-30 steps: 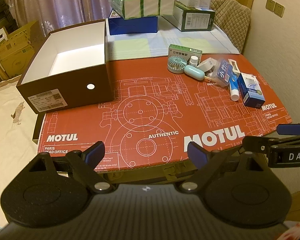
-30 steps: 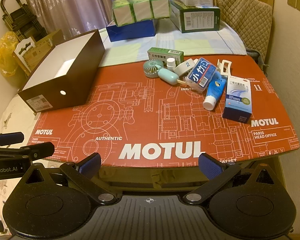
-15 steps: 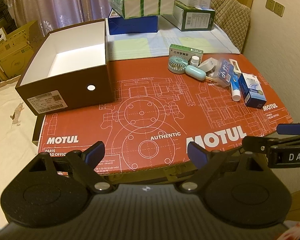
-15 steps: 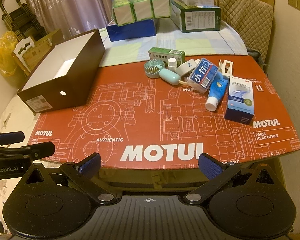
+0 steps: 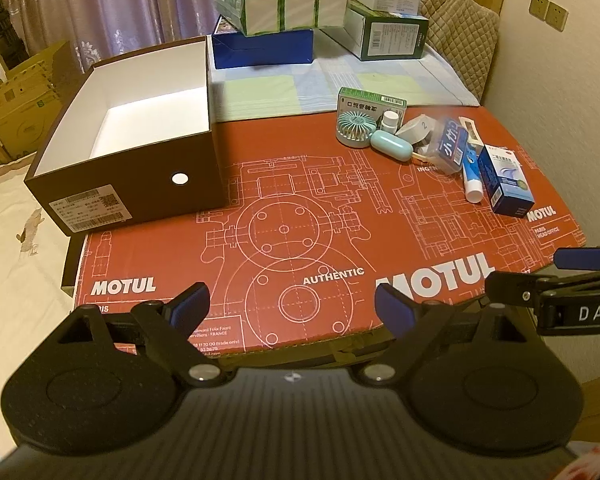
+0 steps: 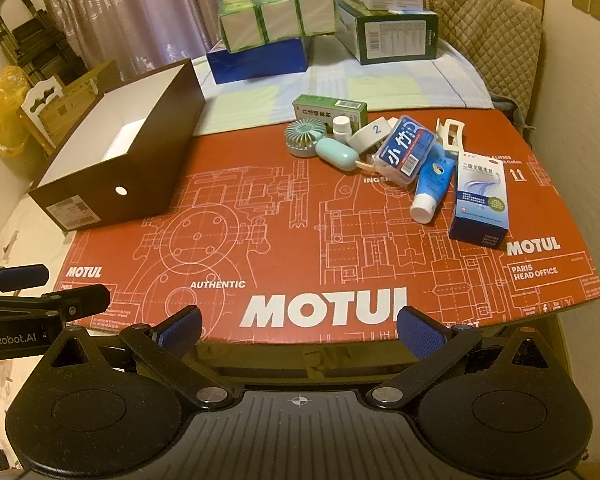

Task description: Organize rigid objects

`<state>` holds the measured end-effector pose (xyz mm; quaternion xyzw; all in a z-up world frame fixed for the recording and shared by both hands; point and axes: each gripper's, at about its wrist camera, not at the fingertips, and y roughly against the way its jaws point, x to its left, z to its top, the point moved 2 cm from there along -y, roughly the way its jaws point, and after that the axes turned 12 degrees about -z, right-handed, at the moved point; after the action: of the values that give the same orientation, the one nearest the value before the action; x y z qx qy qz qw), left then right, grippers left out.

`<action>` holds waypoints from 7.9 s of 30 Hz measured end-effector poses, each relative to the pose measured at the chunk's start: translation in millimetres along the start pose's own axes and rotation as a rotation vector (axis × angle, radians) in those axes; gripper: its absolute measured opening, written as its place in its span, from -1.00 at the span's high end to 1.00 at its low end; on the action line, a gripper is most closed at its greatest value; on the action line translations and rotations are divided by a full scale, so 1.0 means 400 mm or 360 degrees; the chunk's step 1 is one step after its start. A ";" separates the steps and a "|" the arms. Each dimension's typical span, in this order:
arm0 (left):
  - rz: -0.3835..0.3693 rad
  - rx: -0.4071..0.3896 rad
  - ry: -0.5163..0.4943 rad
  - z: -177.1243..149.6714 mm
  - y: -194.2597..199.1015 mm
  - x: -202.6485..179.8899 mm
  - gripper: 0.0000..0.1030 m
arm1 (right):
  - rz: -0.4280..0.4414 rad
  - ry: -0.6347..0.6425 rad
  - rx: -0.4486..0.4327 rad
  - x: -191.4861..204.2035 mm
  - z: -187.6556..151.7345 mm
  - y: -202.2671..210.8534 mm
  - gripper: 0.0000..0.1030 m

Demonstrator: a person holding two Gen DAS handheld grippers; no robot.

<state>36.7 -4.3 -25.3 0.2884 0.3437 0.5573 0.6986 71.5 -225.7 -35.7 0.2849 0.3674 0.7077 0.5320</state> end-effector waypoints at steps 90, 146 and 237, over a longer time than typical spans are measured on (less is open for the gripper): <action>0.0064 0.0132 0.0245 0.381 -0.709 -0.130 -0.63 | -0.0242 -0.0026 0.0175 -0.491 0.300 -0.481 -0.26; 0.0057 0.0208 0.0078 0.296 -0.650 -0.074 0.45 | -0.0165 0.0055 0.0174 -0.536 0.306 -0.508 -0.26; 0.0132 0.0162 0.0204 0.366 -0.289 0.719 0.24 | 0.0345 0.0922 0.0006 0.783 0.466 -0.527 -0.32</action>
<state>262.4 249.2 -74.4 0.3012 0.4035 0.5848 0.6360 249.3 150.6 -99.5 0.1099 0.4725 0.8114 0.3260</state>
